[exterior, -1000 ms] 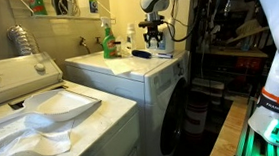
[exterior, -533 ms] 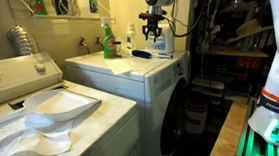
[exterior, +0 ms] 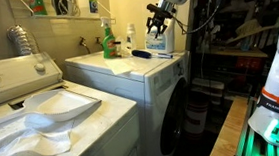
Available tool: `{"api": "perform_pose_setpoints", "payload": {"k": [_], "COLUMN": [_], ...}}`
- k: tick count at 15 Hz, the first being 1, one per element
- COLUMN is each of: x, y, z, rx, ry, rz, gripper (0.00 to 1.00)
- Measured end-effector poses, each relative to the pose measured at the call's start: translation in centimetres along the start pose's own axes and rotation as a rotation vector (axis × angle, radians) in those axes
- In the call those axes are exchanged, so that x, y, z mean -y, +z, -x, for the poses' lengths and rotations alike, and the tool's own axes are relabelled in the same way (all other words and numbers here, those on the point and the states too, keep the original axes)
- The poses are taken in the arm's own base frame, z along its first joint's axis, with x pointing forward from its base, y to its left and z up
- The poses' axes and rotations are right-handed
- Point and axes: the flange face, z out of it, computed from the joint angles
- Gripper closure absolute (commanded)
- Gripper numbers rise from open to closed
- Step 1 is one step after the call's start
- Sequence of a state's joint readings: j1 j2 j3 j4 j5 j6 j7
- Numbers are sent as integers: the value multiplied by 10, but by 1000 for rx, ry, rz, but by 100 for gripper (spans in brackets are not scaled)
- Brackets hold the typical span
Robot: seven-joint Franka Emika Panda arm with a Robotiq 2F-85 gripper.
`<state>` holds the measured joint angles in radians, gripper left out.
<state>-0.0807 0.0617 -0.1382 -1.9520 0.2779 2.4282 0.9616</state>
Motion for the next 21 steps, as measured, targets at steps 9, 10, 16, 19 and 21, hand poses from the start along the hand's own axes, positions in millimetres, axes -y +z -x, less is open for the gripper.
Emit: {"api": "perform_pose_setpoints", "payload": {"k": [9, 10, 16, 19, 21], "x": [-102, -110, -147, -147, -145], "y": [-22, -23, -13, -13, -13], "z": [-1, -3, -23, -23, -22], "rx": [36, 42, 62, 60, 61], "ry": [40, 43, 5, -3, -6], "rz": [-236, -257, -373, -376, -377], "gripper": [60, 60, 35, 35, 60]}}
